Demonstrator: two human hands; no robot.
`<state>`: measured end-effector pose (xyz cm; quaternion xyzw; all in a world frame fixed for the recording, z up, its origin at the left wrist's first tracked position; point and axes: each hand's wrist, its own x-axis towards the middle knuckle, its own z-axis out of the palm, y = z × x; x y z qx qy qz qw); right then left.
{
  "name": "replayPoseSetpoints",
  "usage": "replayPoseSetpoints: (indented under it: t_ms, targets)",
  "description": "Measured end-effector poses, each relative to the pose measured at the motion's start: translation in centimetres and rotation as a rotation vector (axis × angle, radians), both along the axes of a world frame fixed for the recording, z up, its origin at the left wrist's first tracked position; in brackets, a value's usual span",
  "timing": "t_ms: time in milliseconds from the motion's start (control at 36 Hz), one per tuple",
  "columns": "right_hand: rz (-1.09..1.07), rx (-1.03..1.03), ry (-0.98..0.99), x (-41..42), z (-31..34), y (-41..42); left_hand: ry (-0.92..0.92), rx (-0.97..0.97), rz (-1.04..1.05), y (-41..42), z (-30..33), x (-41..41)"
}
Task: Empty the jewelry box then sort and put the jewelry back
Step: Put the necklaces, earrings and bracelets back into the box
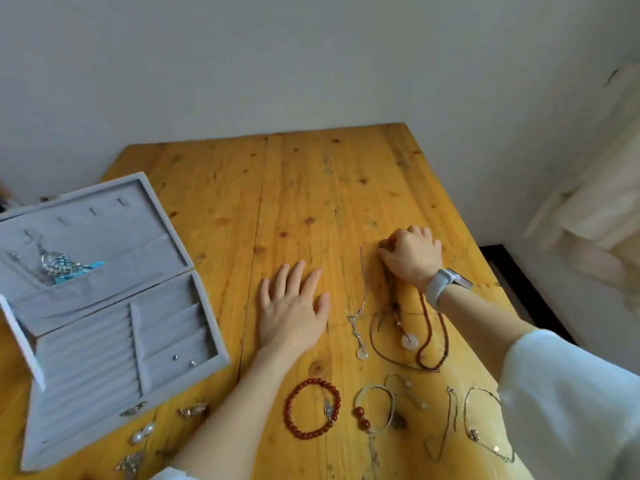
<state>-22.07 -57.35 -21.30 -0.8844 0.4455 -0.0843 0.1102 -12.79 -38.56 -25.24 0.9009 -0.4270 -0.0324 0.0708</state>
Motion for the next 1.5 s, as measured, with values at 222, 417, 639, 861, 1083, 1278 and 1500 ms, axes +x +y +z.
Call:
replayPoseSetpoints:
  t_ms: [222, 417, 639, 861, 1083, 1278, 1500]
  targets:
    - [0.037, 0.178, -0.198, -0.1, 1.6, 0.8, 0.007, -0.026, -0.01, 0.0, 0.3, -0.1]
    - [0.181, 0.175, -0.379, -1.3, 6.4, 2.6, 0.093, -0.031, -0.019, 0.2, 0.4, 0.4]
    - [0.42, 0.189, -0.557, -0.7, 13.5, 7.2, 0.361, -0.154, -0.05, 1.2, 3.6, 1.5]
    - [0.521, 0.411, -0.742, 4.3, 18.1, 12.4, 0.204, -0.43, 0.018, 7.2, 8.5, 4.8]
    - [0.638, 0.581, -0.831, 12.4, 20.0, 19.0, -0.076, -0.474, 0.235, 17.4, 10.4, 10.7]
    - [0.7, 0.484, -0.715, 19.2, 20.7, 23.2, -0.258, -0.265, 0.283, 20.1, 10.3, 13.1]
    - [0.69, 0.539, -0.801, 23.7, 20.3, 23.4, -0.49, -0.169, 0.267, 18.4, 8.4, 15.1]
